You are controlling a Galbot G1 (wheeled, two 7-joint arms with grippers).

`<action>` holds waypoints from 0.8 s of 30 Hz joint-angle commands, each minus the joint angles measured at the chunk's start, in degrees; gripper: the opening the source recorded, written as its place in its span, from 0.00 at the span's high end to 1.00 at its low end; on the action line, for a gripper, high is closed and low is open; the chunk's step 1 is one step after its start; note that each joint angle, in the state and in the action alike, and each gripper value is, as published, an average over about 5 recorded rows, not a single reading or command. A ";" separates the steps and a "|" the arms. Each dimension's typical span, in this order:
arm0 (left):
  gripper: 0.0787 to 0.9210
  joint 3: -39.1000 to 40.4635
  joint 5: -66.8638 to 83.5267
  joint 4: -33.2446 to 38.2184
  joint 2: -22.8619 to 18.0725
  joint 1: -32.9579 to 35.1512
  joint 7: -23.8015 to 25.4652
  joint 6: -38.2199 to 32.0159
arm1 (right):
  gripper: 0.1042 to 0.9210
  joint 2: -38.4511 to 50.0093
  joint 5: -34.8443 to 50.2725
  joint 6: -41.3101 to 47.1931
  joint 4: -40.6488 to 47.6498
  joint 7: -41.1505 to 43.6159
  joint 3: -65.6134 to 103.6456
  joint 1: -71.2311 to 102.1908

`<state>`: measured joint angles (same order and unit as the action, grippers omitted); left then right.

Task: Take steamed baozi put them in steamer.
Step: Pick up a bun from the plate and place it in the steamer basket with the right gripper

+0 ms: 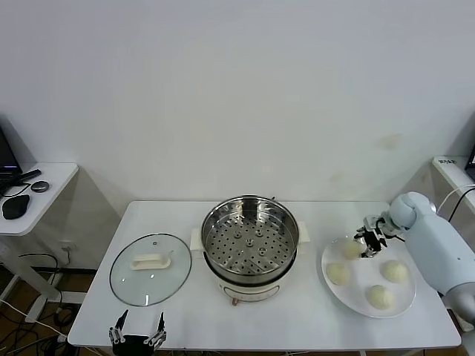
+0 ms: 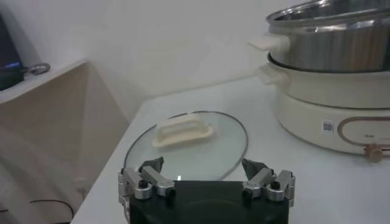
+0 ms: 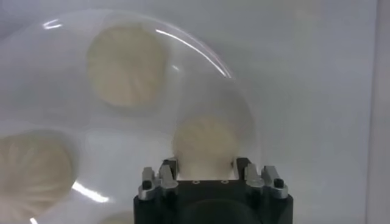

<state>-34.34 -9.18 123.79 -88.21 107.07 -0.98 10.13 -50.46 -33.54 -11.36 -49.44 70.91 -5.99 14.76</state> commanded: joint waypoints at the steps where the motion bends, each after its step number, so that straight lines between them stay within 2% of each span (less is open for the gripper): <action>1: 0.12 0.02 -0.10 0.21 0.02 -0.29 -0.01 0.01 | 0.56 0.86 3.32 0.21 -1.23 1.23 -2.10 -2.11; 5: 0.12 0.07 -0.25 1.33 -0.44 -0.72 0.01 0.12 | 0.63 1.82 9.04 1.04 -3.04 2.47 -5.00 -5.55; 10: 0.12 -0.05 -0.87 3.46 -1.36 -0.78 -0.58 0.06 | 0.64 1.16 19.79 1.50 -3.20 4.55 -14.32 -15.29; 15: 0.12 -0.11 -1.18 4.64 -2.24 -1.13 -1.57 0.06 | 0.64 -4.04 28.01 0.14 -0.55 6.69 -21.97 -29.42; 19: 0.12 -0.07 -1.18 4.77 -2.42 -1.51 -2.19 0.00 | 0.64 -11.65 32.50 -6.19 5.54 8.09 -25.94 -37.28; 24: 0.12 -0.25 -1.00 4.32 -2.43 -2.50 -2.63 0.00 | 0.63 -21.70 37.56 -19.30 15.28 8.23 -30.87 -44.17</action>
<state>-34.63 -10.08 127.52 -90.48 104.83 -3.42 10.10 -60.19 -6.84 -18.42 -44.11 77.62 -27.43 -14.44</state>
